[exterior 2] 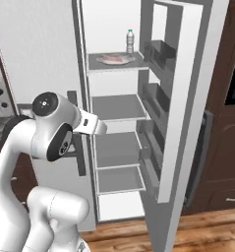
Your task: Retrieve the steak from the fridge and place it on the saucepan with marinade on the stove.
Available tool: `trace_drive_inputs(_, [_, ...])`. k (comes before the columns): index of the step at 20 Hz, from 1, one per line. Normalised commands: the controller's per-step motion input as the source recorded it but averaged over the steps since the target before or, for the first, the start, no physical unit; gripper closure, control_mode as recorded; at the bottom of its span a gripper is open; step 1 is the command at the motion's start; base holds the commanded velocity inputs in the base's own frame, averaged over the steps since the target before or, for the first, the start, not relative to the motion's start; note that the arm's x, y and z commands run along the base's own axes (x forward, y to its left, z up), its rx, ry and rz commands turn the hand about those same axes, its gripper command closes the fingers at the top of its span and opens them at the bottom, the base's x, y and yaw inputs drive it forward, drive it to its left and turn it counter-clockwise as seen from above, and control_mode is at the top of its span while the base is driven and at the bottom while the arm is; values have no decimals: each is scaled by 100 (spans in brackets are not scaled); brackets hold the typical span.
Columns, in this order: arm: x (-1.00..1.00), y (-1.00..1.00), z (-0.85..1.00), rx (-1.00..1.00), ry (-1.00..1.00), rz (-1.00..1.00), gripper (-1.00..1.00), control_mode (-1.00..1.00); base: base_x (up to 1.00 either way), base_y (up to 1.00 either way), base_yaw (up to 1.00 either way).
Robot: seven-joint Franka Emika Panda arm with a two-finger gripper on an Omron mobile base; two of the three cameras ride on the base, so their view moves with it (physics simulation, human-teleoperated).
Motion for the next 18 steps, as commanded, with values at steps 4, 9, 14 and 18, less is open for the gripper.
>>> trace_drive_inputs(4, [0, 0, 0, 0, 0, 0, -100, 100, 48, -36, 0])
trace_drive_inputs(9, [0, 0, 0, 0, 0, 0, -100, 100, 85, -1, 0])
trace_drive_inputs(14, [0, 0, 0, 0, 0, 0, -100, 100, 83, -2, -3])
trace_drive_inputs(18, [0, 0, 0, 0, 0, 0, -100, 100, 70, -18, -6])
